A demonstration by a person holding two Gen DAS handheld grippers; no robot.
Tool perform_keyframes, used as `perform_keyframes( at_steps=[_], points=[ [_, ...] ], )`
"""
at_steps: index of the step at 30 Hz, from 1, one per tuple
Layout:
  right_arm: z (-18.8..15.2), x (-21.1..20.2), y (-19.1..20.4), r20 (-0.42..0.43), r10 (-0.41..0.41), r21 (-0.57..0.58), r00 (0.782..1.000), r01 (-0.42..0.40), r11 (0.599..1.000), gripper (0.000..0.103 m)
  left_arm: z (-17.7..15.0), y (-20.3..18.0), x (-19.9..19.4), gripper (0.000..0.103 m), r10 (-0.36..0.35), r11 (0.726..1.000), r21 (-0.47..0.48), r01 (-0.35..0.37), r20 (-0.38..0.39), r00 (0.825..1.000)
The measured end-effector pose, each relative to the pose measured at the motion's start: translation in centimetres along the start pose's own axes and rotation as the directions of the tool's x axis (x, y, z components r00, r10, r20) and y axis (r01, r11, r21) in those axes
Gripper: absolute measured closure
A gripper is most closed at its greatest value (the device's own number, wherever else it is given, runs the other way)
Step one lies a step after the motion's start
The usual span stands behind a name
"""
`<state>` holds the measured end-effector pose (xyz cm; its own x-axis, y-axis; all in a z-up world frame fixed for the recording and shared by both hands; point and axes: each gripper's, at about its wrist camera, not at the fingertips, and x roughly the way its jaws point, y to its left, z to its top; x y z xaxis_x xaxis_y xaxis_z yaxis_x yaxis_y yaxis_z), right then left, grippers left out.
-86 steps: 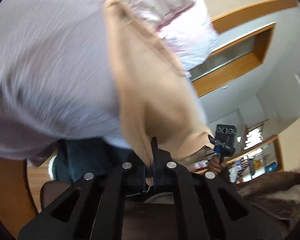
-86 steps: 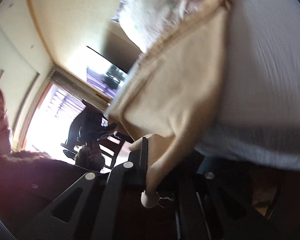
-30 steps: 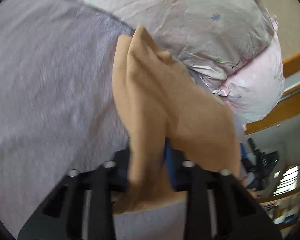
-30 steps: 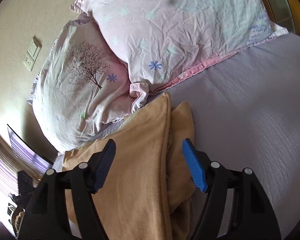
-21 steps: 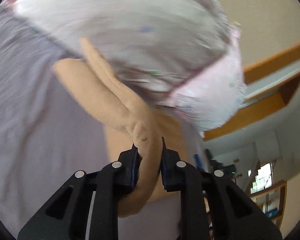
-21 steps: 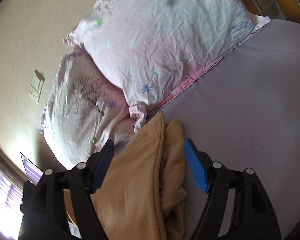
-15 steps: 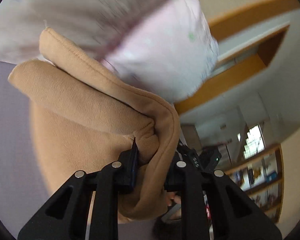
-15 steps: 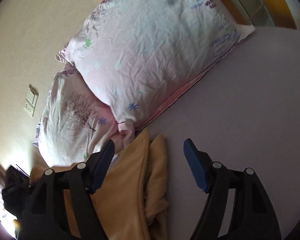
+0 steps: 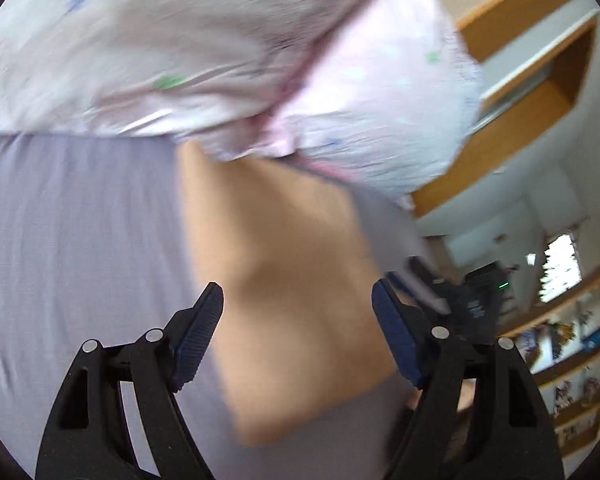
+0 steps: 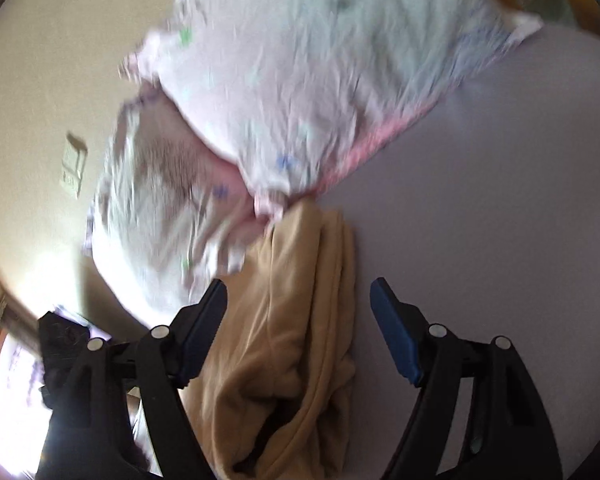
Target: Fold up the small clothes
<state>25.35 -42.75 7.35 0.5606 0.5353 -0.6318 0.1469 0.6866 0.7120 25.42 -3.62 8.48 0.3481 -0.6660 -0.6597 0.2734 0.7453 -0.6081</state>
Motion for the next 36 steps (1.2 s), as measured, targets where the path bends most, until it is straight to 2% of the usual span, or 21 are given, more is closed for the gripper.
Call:
perform_keyframes(
  at_steps=[3, 8, 9, 10, 11, 12, 14, 16, 18, 21, 22, 23, 24, 26, 27, 28, 30, 31, 33, 35, 36],
  points=[
    [0.4, 2.1, 0.3, -0.125, -0.036, -0.007, 0.992, 0.035, 0.999, 0.029, -0.4, 2.0, 2.3, 0.026, 0.012, 0.998, -0.063, -0.017, -0.075, 0.997],
    [-0.2, 3.9, 0.1, -0.203, -0.046, -0.008, 0.978, 0.045, 0.999, 0.030, -1.1, 2.4, 5.6, 0.026, -0.087, 0.991, -0.114, 0.073, -0.127, 0.988],
    [-0.3, 3.9, 0.1, -0.202, -0.035, -0.004, 0.979, 0.035, 0.999, 0.038, -1.3, 2.3, 6.0, 0.025, -0.105, 0.989, -0.117, 0.091, -0.120, 0.987],
    [-0.6, 4.2, -0.2, -0.220, -0.011, 0.013, 0.975, 0.014, 1.000, 0.060, -1.1, 2.2, 6.4, 0.025, -0.105, 0.990, -0.108, 0.094, -0.101, 0.989],
    [-0.9, 4.3, -0.5, -0.227, 0.016, 0.032, 0.974, -0.009, 0.999, 0.064, -1.3, 2.3, 6.9, 0.030, -0.109, 0.989, -0.106, 0.100, -0.088, 0.990],
    [-1.3, 4.1, -0.4, -0.204, 0.032, 0.027, 0.979, -0.027, 0.999, 0.069, -1.4, 2.5, 6.9, 0.044, -0.119, 0.988, -0.111, 0.110, -0.081, 0.990],
    [-1.8, 3.7, 0.5, -0.179, 0.075, 0.010, 0.981, -0.075, 0.997, 0.074, -1.7, 3.1, 5.8, 0.058, -0.162, 0.981, -0.117, 0.154, -0.063, 0.985],
    [-2.1, 3.7, 2.3, -0.172, 0.123, -0.018, 0.977, -0.128, 0.992, 0.077, -2.0, 3.6, 3.8, 0.061, -0.202, 0.974, -0.107, 0.199, -0.023, 0.979],
    [-2.8, 4.6, 4.9, -0.190, 0.150, -0.065, 0.970, -0.165, 0.984, 0.078, -2.1, 4.2, 1.0, 0.060, -0.186, 0.980, -0.068, 0.188, 0.030, 0.982],
    [-4.3, 7.4, 7.7, -0.235, 0.108, -0.143, 0.966, -0.144, 0.979, 0.074, -2.6, 6.1, -2.3, 0.054, -0.096, 0.995, -0.034, 0.099, 0.082, 0.992],
    [-4.7, 8.3, 8.2, -0.256, 0.066, -0.159, 0.965, -0.109, 0.981, 0.072, -3.0, 6.9, -3.3, 0.053, -0.013, 1.000, -0.022, 0.015, 0.096, 0.995],
    [-5.0, 8.6, 8.5, -0.260, 0.020, -0.171, 0.966, -0.066, 0.983, 0.069, -3.3, 7.5, -4.5, 0.053, 0.038, 0.999, -0.019, -0.036, 0.105, 0.994],
    [-5.2, 7.8, 8.7, -0.222, -0.009, -0.179, 0.975, -0.032, 0.983, 0.066, -3.8, 7.9, -5.6, 0.053, 0.075, 0.997, -0.010, -0.074, 0.122, 0.990],
    [-5.4, 4.4, 9.9, -0.091, -0.006, -0.203, 0.996, -0.013, 0.979, 0.062, -5.1, 7.4, -8.1, 0.053, 0.057, 0.997, 0.034, -0.064, 0.183, 0.981],
    [-5.8, 2.3, 11.1, -0.045, 0.069, -0.216, 0.997, -0.077, 0.973, 0.050, -5.6, 6.7, -9.0, 0.048, 0.042, 0.996, 0.062, -0.056, 0.205, 0.978],
    [-6.2, 1.1, 12.1, -0.047, 0.146, -0.219, 0.988, -0.153, 0.964, 0.042, -6.4, 5.7, -9.8, 0.043, 0.014, 0.994, 0.104, -0.038, 0.218, 0.976],
    [-8.0, 0.0, 14.4, -0.120, 0.274, -0.225, 0.954, -0.295, 0.929, 0.037, -7.4, 3.6, -9.9, 0.035, -0.032, 0.983, 0.183, -0.008, 0.214, 0.976],
    [-8.9, 0.2, 15.3, -0.162, 0.290, -0.230, 0.943, -0.322, 0.919, 0.035, -8.0, 2.2, -9.2, 0.034, -0.054, 0.974, 0.226, 0.010, 0.190, 0.980],
    [-10.8, 1.4, 16.4, -0.231, 0.251, -0.235, 0.940, -0.304, 0.923, 0.033, -8.5, 0.3, -7.0, 0.031, -0.062, 0.962, 0.273, 0.024, 0.132, 0.989],
    [-11.8, 2.9, 15.5, -0.247, 0.150, -0.213, 0.957, -0.205, 0.955, 0.033, -9.3, -0.2, -4.6, 0.031, -0.023, 0.958, 0.288, -0.001, 0.078, 0.997],
    [-12.1, 3.7, 13.8, -0.246, 0.079, -0.179, 0.966, -0.125, 0.976, 0.033, -9.6, 0.0, -3.2, 0.031, 0.029, 0.958, 0.283, -0.042, 0.050, 0.998]
  ],
)
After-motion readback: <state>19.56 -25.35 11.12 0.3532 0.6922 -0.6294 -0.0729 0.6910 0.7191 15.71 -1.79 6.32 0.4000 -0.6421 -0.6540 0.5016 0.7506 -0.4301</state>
